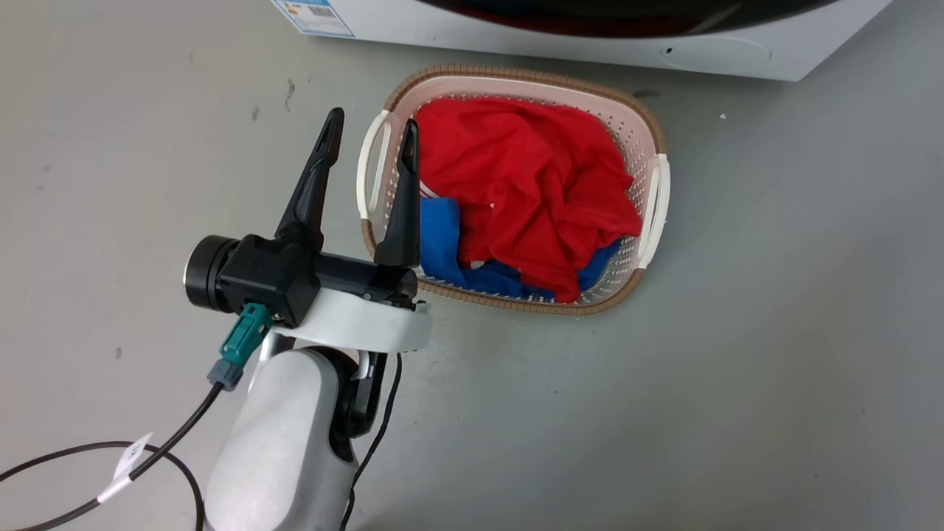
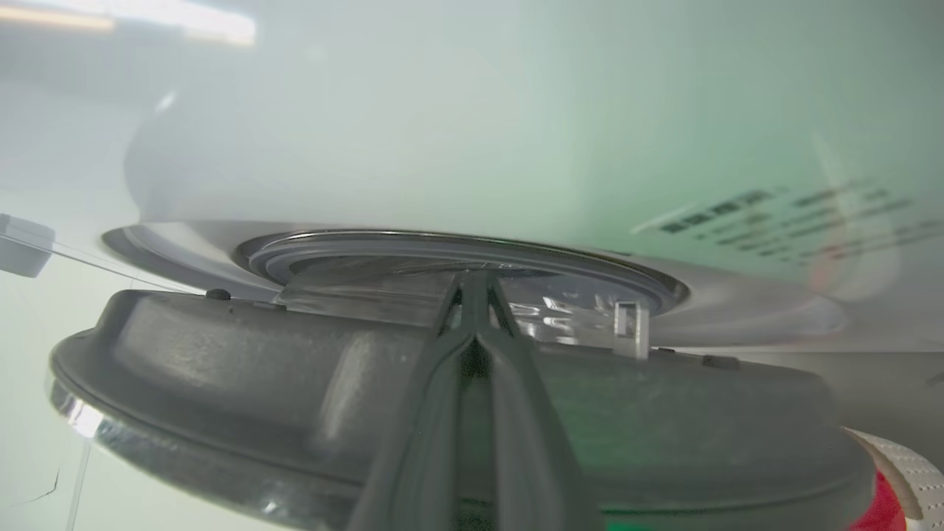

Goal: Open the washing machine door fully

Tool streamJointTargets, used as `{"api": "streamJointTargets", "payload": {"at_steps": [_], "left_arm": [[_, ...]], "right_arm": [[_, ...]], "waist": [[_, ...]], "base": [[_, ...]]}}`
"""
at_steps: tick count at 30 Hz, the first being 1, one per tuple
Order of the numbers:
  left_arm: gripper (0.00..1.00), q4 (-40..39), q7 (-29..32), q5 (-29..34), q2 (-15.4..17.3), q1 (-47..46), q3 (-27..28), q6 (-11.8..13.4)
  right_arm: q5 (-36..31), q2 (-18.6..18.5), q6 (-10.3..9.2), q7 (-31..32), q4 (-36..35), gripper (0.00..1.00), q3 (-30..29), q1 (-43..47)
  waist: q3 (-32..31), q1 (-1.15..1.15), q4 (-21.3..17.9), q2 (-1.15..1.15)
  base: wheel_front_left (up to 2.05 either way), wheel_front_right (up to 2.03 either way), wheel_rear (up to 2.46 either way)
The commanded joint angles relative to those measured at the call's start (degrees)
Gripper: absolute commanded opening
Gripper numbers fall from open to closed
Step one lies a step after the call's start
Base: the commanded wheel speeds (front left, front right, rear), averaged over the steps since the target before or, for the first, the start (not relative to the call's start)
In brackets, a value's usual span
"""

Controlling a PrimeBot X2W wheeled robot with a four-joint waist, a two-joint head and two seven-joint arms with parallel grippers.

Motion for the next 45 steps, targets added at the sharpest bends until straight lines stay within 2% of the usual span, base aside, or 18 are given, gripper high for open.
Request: {"api": "streamJointTargets", "payload": {"at_steps": [1,9,23,30,45], "left_arm": [[1.00,0.0,-0.2,0.3,0.0,0.0,0.2,0.1],[1.00,1.3,-0.2,0.3,0.0,1.5,0.4,-0.2],[1.00,4.5,-0.2,0.5,0.0,6.7,1.6,-2.2],[1.00,5.9,-0.2,0.2,0.0,9.9,1.5,-2.3],[1.00,7.2,-0.2,0.8,0.0,14.8,2.5,-3.0]], "right_arm": [[0.3,1.4,0.02,1.6,-0.2,0.00,0.1,0.8],[0.1,3.0,0.03,8.6,-3.4,0.00,-1.4,6.6],[3.5,5.4,0.02,16.2,-12.2,0.00,2.4,22.2],[10.0,5.5,0.02,16.4,-15.9,0.00,9.0,31.9],[22.7,5.5,0.02,10.2,-23.3,0.00,27.7,48.2]], "waist": [[-0.6,-0.01,-0.3,0.00],[-4.3,-0.01,-0.9,0.00],[-13.3,-0.01,-1.0,0.00],[-17.5,-0.01,0.3,0.00],[-23.2,-0.01,4.1,0.00]], "base": [[0.00,0.00,0.00],[0.00,0.00,0.00],[0.00,0.00,0.00],[0.00,0.00,0.00],[0.00,0.00,0.00]]}}
